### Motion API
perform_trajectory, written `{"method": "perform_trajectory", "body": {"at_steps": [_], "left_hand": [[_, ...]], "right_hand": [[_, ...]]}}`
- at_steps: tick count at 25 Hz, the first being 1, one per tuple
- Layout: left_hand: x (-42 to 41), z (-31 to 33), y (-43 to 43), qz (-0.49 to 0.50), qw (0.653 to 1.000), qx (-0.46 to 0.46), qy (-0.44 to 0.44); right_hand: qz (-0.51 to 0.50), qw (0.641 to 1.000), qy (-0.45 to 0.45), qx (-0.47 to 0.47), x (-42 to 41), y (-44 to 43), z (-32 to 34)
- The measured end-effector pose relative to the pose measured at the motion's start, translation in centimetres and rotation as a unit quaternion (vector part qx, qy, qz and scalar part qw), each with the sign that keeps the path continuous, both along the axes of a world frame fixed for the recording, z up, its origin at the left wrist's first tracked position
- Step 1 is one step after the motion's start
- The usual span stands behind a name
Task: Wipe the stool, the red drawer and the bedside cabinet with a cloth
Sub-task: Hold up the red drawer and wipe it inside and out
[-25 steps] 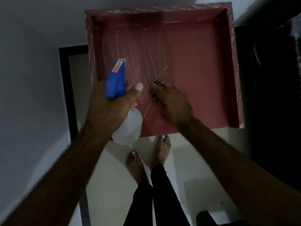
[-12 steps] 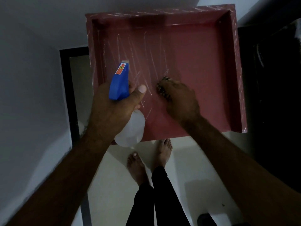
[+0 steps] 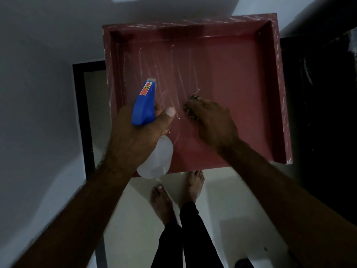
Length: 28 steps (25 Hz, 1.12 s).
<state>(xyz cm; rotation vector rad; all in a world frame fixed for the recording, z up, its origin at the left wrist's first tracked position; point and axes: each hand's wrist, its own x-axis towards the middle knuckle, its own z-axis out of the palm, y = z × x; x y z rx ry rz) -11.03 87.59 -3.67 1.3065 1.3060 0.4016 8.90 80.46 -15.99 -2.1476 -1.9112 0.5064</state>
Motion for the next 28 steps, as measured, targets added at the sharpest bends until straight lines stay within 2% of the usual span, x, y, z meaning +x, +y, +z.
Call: {"method": "perform_trajectory", "body": {"at_steps": [2,4,8,10,13,15,17,19,21,22,26,28], "left_hand": [[0.0,0.0,0.1,0.002,1.000,0.000,-0.002],[0.0,-0.1,0.2,0.002,1.000,0.003,-0.001],[0.4,-0.2,0.2,0.003,1.000,-0.006,-0.002],[0.4,-0.3,0.4,-0.003,1.000,0.000,0.002],[0.2,-0.3,0.9,0.004,1.000,0.006,0.011],[0.3,-0.5,1.1,0.013,1.000,0.004,0.012],[0.4,-0.6,1.2,0.015,1.000,0.003,0.010],[0.6,-0.6,1.3,0.017,1.000,0.010,0.006],[0.7,-0.7,1.5,0.014,1.000,0.019,0.002],[0.7,-0.7,1.6,0.010,1.000,0.022,0.002],[0.9,-0.9,2.1,0.009,1.000,0.028,0.006],[1.1,-0.9,2.4,0.011,0.999,0.030,0.007]], "right_hand": [[-0.089,0.996,-0.011,-0.006,1.2,0.6,-0.5],[-0.113,0.993,-0.014,-0.019,0.3,1.2,-0.6],[0.004,1.000,0.008,-0.003,-2.3,0.9,0.3],[0.021,1.000,0.010,0.015,-1.4,0.9,0.5],[-0.087,0.996,-0.002,0.010,1.1,1.5,-0.6],[-0.125,0.992,-0.006,-0.003,0.9,1.9,-0.8],[-0.109,0.994,0.001,0.000,-1.0,2.3,-0.4],[-0.042,0.999,0.012,0.004,-2.5,2.2,0.4],[0.018,1.000,0.018,0.008,-2.0,2.2,0.5],[0.016,1.000,0.015,0.011,-1.0,2.3,0.1],[-0.114,0.993,-0.005,0.007,2.1,3.0,-1.2],[-0.112,0.994,-0.007,0.008,0.6,3.5,-0.5]]}}
